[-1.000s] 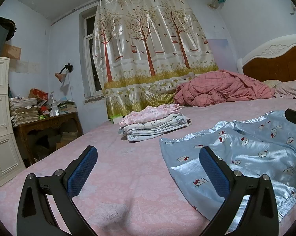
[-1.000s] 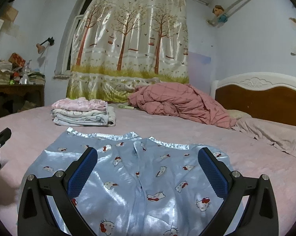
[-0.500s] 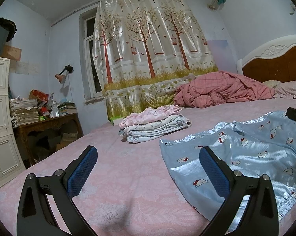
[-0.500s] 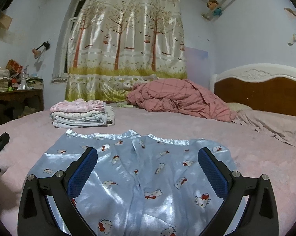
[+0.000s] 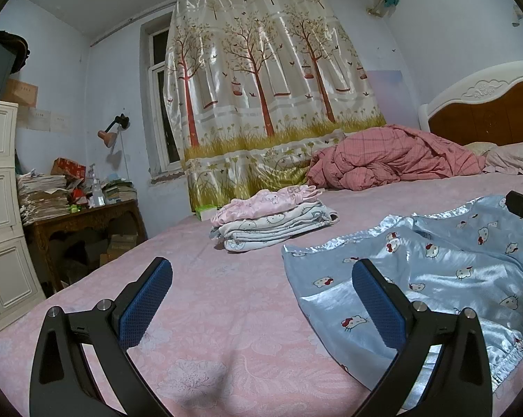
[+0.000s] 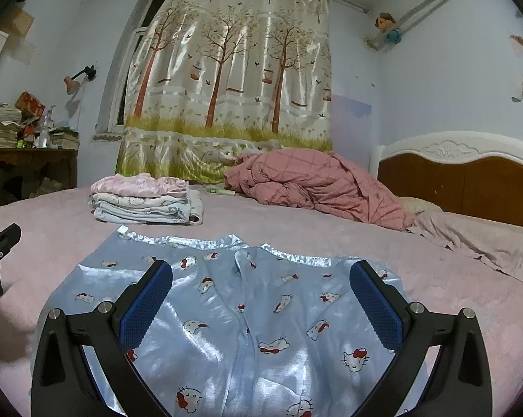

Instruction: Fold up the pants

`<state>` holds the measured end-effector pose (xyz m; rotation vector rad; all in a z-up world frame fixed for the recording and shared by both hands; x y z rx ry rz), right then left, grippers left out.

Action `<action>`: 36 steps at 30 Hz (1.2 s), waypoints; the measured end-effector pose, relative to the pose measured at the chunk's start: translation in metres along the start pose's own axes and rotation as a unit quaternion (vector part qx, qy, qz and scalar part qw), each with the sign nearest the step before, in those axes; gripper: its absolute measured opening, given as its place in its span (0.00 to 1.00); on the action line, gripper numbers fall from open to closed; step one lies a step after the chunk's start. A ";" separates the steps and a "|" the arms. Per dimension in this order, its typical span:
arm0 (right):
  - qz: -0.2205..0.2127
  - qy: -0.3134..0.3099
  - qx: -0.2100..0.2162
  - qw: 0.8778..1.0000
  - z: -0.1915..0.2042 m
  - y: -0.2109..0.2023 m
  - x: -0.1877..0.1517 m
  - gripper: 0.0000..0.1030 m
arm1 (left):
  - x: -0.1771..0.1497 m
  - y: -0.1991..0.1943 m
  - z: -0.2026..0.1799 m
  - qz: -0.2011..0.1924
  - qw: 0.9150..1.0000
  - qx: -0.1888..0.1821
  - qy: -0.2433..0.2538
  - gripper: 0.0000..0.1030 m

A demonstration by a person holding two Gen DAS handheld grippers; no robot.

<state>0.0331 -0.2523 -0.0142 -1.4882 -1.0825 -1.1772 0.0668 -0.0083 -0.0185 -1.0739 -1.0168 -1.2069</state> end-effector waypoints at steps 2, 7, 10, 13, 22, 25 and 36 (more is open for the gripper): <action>0.002 0.000 0.001 1.000 0.000 0.001 0.000 1.00 | -0.001 0.001 0.001 0.001 1.000 0.000 0.000 1.00; 0.008 0.001 0.003 1.000 0.001 0.002 -0.001 1.00 | -0.002 0.001 -0.001 0.002 1.000 0.000 0.000 1.00; 0.016 0.001 0.005 1.000 0.002 0.006 -0.003 1.00 | 0.000 -0.001 0.001 0.007 1.000 0.002 0.003 1.00; 0.022 -0.002 0.005 1.000 0.004 0.009 -0.004 1.00 | 0.001 -0.001 0.000 0.011 1.000 0.003 0.009 1.00; 0.023 0.001 0.004 1.000 0.006 0.009 -0.004 1.00 | -0.005 0.013 -0.001 0.041 0.999 0.008 0.011 1.00; 0.024 0.000 0.003 1.000 0.005 0.010 -0.005 1.00 | -0.008 0.017 0.003 0.054 0.999 0.003 -0.004 1.00; 0.028 -0.002 0.006 1.000 0.007 0.012 -0.008 1.00 | -0.005 0.010 0.006 0.036 0.999 0.007 -0.011 1.00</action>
Point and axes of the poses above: each gripper's, at about its wrist camera, not at the fingertips, and y roughly the way its jaws point, z to its left, x to its top, the point moved 7 cm from there along y, roughly the way its jaws point, and after that the axes turned 2 degrees about -z, right-handed, at the moved point
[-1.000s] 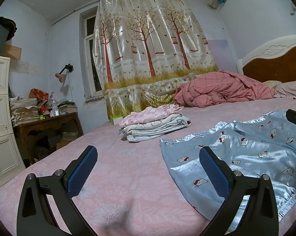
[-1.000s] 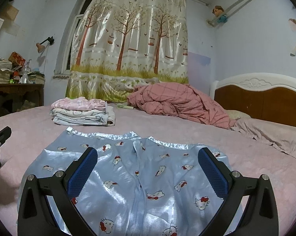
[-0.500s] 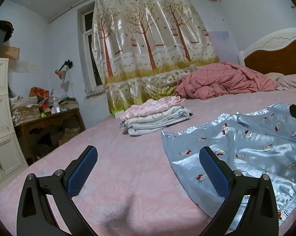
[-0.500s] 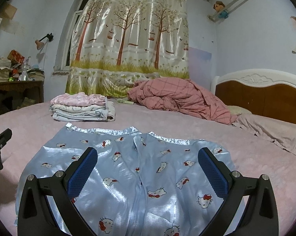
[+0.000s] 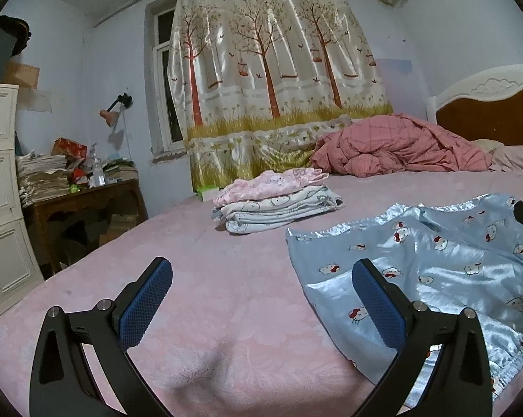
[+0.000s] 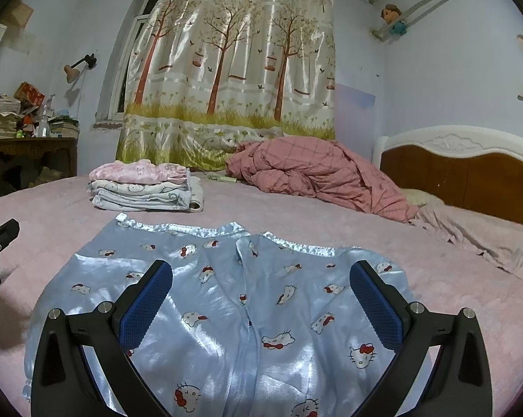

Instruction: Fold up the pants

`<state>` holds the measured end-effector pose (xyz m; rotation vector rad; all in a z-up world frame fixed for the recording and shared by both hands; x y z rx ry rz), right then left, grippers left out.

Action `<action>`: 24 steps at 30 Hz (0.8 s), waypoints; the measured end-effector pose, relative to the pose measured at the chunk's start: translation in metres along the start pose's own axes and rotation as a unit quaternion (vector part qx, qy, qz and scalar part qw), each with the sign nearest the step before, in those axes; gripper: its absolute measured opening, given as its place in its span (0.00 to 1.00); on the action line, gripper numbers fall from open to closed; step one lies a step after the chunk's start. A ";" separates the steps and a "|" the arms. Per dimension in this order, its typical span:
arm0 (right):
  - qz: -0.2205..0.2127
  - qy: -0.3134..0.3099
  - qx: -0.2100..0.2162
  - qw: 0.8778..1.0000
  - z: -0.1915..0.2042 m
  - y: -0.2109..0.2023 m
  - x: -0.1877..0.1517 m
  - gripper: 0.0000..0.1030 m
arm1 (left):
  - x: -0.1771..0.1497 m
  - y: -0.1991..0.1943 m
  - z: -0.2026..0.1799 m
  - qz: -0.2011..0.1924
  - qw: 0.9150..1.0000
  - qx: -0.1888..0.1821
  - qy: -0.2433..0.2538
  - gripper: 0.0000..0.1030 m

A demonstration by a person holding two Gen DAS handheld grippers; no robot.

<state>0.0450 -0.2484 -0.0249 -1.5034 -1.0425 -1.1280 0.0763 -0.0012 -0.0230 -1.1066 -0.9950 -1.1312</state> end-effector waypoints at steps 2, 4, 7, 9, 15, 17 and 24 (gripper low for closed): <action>0.002 0.011 0.003 1.000 -0.004 0.001 -0.001 1.00 | 0.001 -0.001 0.002 -0.003 1.000 0.000 -0.004 1.00; 0.005 0.020 0.004 1.000 -0.007 0.002 -0.001 1.00 | 0.000 -0.001 0.005 -0.003 1.000 -0.002 -0.011 1.00; 0.010 0.021 -0.001 1.000 -0.008 0.003 -0.003 1.00 | 0.000 0.000 0.007 -0.001 1.000 -0.005 -0.020 1.00; 0.010 0.021 -0.007 1.000 -0.009 0.001 -0.003 1.00 | 0.000 -0.001 0.008 -0.003 1.000 -0.006 -0.022 1.00; 0.018 0.025 -0.016 0.999 -0.013 0.000 -0.004 1.00 | 0.000 0.000 0.008 -0.001 1.000 -0.006 -0.023 1.00; 0.023 0.026 -0.015 0.999 -0.013 0.001 -0.004 1.00 | -0.001 0.000 0.008 0.001 1.000 -0.007 -0.025 1.00; 0.013 0.016 0.024 0.999 -0.004 -0.015 0.020 1.00 | 0.007 0.005 0.017 0.031 0.998 -0.017 -0.055 1.00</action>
Point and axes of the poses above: each gripper's, at about its wrist camera, not at the fingertips, and y roughly the way its jaws point, z to its left, x to its top, the point moved 7 cm from there along y, roughly the way its jaws point, and after that the axes turned 2 degrees about -z, right-handed, at the moved point
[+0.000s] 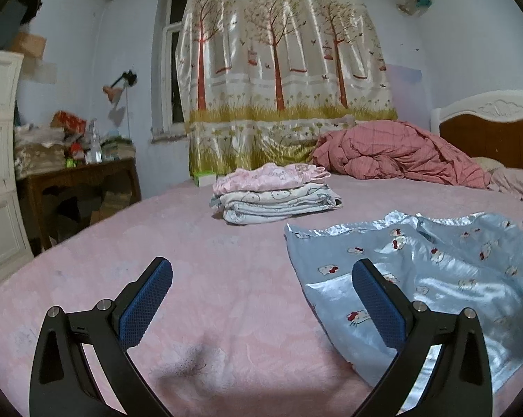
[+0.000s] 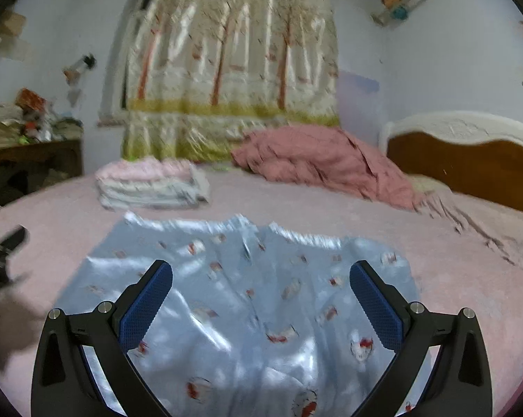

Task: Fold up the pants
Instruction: 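Grasp the pants waistband with the left tool while the right tool grasps it too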

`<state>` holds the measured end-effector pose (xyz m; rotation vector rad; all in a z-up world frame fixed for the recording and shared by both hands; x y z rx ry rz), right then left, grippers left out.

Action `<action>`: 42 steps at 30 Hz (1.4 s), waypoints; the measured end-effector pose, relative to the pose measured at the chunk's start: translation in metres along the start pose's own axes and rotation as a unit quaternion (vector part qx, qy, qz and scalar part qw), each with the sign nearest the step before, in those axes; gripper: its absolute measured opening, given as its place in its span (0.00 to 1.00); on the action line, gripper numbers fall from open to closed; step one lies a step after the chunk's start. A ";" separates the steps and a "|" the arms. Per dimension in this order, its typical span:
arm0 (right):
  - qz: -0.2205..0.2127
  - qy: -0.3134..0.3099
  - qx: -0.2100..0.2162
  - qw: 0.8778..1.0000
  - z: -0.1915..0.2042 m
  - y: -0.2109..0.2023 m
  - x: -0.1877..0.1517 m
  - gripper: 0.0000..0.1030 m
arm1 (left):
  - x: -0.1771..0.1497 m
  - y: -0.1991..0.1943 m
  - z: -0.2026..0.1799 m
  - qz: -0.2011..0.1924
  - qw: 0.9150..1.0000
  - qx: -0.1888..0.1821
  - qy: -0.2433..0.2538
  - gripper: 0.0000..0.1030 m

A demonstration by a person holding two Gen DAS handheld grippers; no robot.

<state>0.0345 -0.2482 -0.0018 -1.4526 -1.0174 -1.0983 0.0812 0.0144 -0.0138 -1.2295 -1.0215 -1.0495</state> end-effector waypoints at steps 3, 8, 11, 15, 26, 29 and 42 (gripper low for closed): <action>-0.024 -0.017 0.036 0.999 0.003 -0.008 0.032 1.00 | 0.023 -0.009 0.008 -0.027 0.999 0.022 -0.026 1.00; -0.013 0.015 0.093 0.995 -0.010 0.017 0.093 1.00 | 0.099 -0.001 -0.014 -0.048 0.998 -0.002 0.031 1.00; 0.009 0.052 0.117 0.992 -0.025 0.049 0.129 1.00 | 0.139 0.018 -0.028 -0.050 0.997 -0.015 0.055 1.00; 0.050 0.059 0.120 0.990 -0.033 0.115 0.166 1.00 | 0.174 0.072 -0.037 -0.025 0.998 -0.022 0.044 1.00; 0.186 0.089 0.121 0.971 -0.011 0.324 0.125 0.83 | 0.083 0.250 -0.028 0.166 0.982 -0.055 -0.076 0.79; 0.235 0.071 0.111 0.963 -0.006 0.366 0.080 0.76 | 0.028 0.284 -0.026 0.231 0.964 -0.079 -0.109 0.68; 0.361 0.167 0.176 0.900 -0.011 0.426 -0.034 0.44 | -0.027 0.314 -0.054 0.308 0.926 -0.149 -0.158 0.12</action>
Point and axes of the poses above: each gripper's, at about its wrist camera, not at the fingertips, and y roughly the way its jaws point, z to its left, x to its top, the point moved 7 cm from there along y, roughly the way its jaws point, and after that the axes turned 2 degrees about -z, right-handed, at the moved point
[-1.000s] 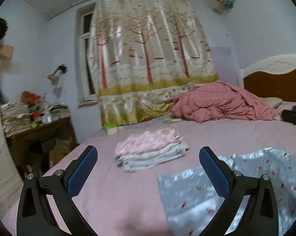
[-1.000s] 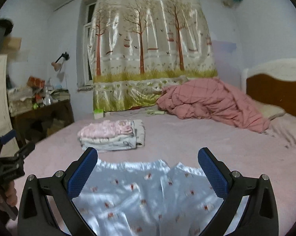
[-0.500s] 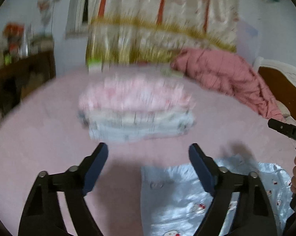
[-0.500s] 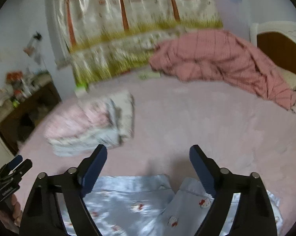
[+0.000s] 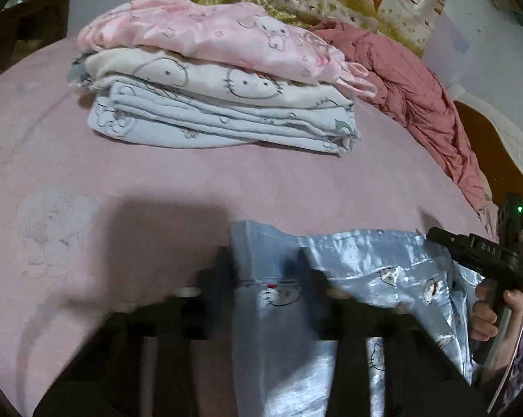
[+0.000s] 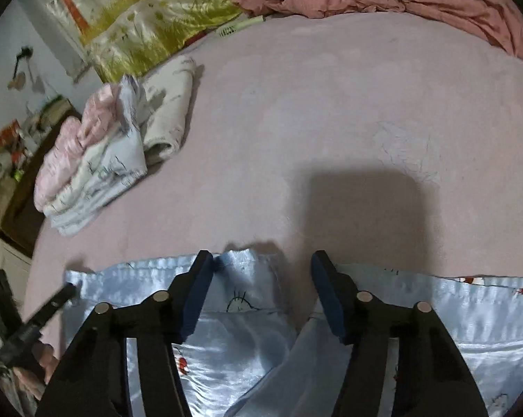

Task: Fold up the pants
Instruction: 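Grasp the pants waistband with the left tool while the right tool grasps it too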

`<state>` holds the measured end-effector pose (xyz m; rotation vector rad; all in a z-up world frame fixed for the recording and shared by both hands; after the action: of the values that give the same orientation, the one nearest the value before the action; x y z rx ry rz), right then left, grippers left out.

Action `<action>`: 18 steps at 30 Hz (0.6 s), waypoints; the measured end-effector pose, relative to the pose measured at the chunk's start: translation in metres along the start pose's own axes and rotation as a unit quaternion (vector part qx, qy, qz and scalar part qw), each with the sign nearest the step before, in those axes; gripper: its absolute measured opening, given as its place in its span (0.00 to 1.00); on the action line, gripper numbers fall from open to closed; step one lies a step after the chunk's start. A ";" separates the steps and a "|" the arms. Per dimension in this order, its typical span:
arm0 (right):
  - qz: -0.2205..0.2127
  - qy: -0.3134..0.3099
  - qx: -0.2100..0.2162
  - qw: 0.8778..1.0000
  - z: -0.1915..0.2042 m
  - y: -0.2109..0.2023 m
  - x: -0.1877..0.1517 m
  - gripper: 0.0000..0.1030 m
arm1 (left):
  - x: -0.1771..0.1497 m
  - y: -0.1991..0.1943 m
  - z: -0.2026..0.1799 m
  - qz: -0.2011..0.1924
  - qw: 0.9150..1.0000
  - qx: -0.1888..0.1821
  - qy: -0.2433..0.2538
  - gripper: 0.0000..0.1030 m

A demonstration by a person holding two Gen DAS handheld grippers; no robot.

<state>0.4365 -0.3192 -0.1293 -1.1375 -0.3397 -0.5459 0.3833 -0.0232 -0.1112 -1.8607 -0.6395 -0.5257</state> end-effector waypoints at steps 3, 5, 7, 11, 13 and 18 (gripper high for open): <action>0.009 0.021 0.042 0.999 0.003 0.002 -0.002 0.17 | 0.002 0.000 0.000 -0.001 1.000 -0.001 0.003 0.02; 0.008 0.015 0.042 0.999 0.007 0.002 -0.003 0.10 | 0.006 -0.009 0.001 -0.022 1.000 0.010 0.020 0.02; -0.002 0.003 0.035 0.999 0.014 -0.004 -0.001 0.08 | 0.012 -0.020 -0.004 -0.047 0.998 0.022 0.035 0.02; -0.024 -0.032 0.031 0.999 0.038 -0.019 0.004 0.06 | 0.024 -0.032 0.001 -0.073 0.994 0.068 0.047 0.02; -0.026 -0.057 0.015 0.998 0.054 -0.020 0.010 0.06 | 0.029 -0.035 0.010 -0.079 0.993 0.082 0.039 0.02; -0.030 -0.128 -0.023 0.991 0.102 -0.010 0.021 0.05 | 0.038 -0.045 0.041 -0.087 0.988 0.129 0.024 0.02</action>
<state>0.4501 -0.2332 -0.0708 -1.2469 -0.5866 -0.4630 0.3856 0.0358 -0.0711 -1.5541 -0.8035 -0.5711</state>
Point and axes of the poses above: each gripper's, at about its wrist camera, not at the fingertips, and y roughly the way its jaws point, z to its left, x to its top, the point moved 7 cm from there along y, roughly the way its jaws point, and after that the axes turned 2 degrees about -z, right-handed, at the moved point
